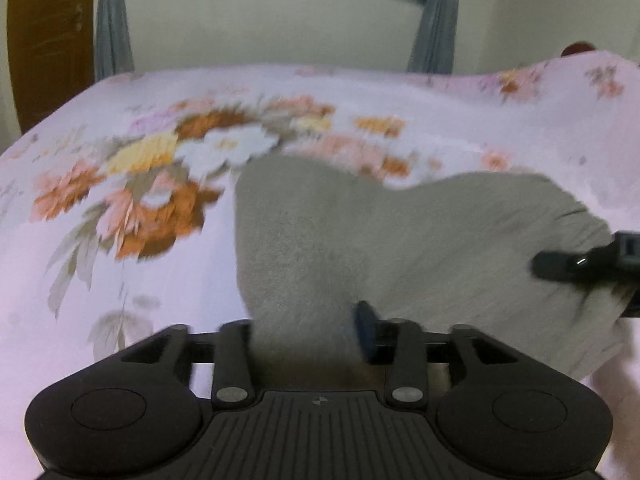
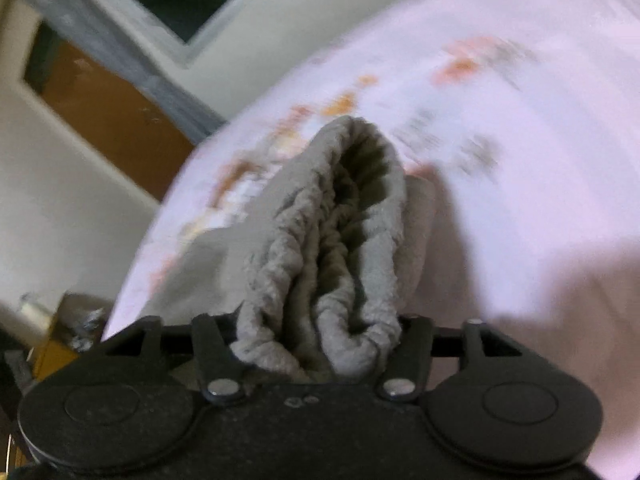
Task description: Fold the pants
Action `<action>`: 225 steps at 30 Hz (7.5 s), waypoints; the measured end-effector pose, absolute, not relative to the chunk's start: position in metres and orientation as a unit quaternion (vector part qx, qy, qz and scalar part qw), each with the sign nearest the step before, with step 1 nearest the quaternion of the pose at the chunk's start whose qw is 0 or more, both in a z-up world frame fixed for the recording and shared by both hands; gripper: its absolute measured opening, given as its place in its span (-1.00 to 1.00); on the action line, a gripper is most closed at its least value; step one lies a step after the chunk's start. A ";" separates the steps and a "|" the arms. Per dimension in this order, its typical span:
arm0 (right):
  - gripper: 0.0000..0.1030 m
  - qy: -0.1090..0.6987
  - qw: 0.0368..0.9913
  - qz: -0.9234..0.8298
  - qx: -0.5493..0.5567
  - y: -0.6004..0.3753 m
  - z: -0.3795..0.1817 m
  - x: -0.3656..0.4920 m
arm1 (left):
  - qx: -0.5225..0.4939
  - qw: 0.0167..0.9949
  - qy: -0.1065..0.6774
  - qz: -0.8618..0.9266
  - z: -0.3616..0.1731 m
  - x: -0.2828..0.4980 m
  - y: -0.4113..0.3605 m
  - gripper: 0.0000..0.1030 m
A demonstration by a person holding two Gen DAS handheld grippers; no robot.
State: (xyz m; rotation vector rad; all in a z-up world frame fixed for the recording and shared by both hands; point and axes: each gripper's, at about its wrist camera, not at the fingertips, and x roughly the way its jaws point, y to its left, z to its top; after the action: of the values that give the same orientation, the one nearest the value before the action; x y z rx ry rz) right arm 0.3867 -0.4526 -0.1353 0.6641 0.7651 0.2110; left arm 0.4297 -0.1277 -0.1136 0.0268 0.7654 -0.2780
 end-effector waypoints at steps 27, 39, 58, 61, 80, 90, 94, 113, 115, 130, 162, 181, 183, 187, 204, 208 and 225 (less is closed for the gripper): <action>0.10 0.352 0.936 -0.005 0.001 -0.374 -0.104 0.336 | 0.059 0.913 0.387 -0.115 -0.101 0.373 -0.155 0.07; 0.13 0.358 0.934 -0.009 0.011 -0.374 -0.115 0.332 | 0.059 0.911 0.391 -0.112 -0.106 0.376 -0.157 0.07; 0.29 0.345 0.938 -0.029 -0.002 -0.362 -0.075 0.309 | 0.075 0.914 0.387 -0.097 -0.082 0.354 -0.161 0.07; 0.33 0.343 0.939 -0.026 0.015 -0.365 -0.072 0.300 | 0.072 0.917 0.379 -0.098 -0.077 0.346 -0.160 0.07; 0.37 0.329 0.944 -0.026 -0.001 -0.376 -0.064 0.338 | 0.067 0.924 0.365 -0.092 -0.071 0.393 -0.159 0.07; 0.30 0.322 0.946 -0.031 0.000 -0.381 -0.082 0.419 | 0.093 0.918 0.374 -0.096 -0.101 0.478 -0.189 0.07; 0.40 0.374 0.927 -0.040 0.008 -0.389 -0.114 0.442 | 0.084 0.918 0.378 -0.088 -0.107 0.503 -0.195 0.07; 0.34 0.360 0.933 -0.011 0.013 -0.364 -0.091 0.327 | 0.069 0.912 0.388 -0.111 -0.098 0.366 -0.157 0.07; 0.28 0.372 0.927 -0.022 0.033 -0.369 -0.093 0.323 | 0.052 0.912 0.392 -0.106 -0.088 0.356 -0.152 0.07; 0.60 0.323 0.943 0.005 0.077 -0.362 -0.036 0.226 | 0.041 0.933 0.342 -0.103 -0.025 0.271 -0.127 0.07; 1.00 0.221 0.972 0.020 0.081 -0.337 0.065 0.048 | 0.011 0.955 0.270 -0.124 0.085 0.089 -0.085 1.00; 1.00 0.141 0.987 -0.068 0.025 -0.316 0.071 0.020 | 0.033 0.966 0.245 -0.078 0.080 0.070 -0.090 1.00; 1.00 0.147 0.987 -0.069 0.021 -0.316 0.069 0.024 | 0.031 0.965 0.247 -0.077 0.079 0.071 -0.089 1.00; 1.00 0.158 0.985 -0.059 0.029 -0.316 0.066 0.031 | 0.028 0.965 0.251 -0.070 0.077 0.077 -0.087 1.00; 1.00 0.167 0.983 -0.057 0.043 -0.323 0.062 0.031 | 0.042 0.967 0.241 -0.076 0.082 0.083 -0.103 1.00; 1.00 0.167 0.983 -0.060 0.046 -0.324 0.061 0.032 | 0.039 0.967 0.241 -0.076 0.084 0.085 -0.105 1.00; 1.00 0.175 0.981 -0.058 0.056 -0.324 0.057 0.037 | 0.039 0.965 0.248 -0.074 0.081 0.087 -0.106 1.00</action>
State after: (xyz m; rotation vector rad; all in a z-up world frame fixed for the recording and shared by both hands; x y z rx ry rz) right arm 0.0371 -0.3238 0.0570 0.1117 0.3513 -0.1162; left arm 0.0870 -0.1056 0.0806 0.0781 0.5025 -0.1506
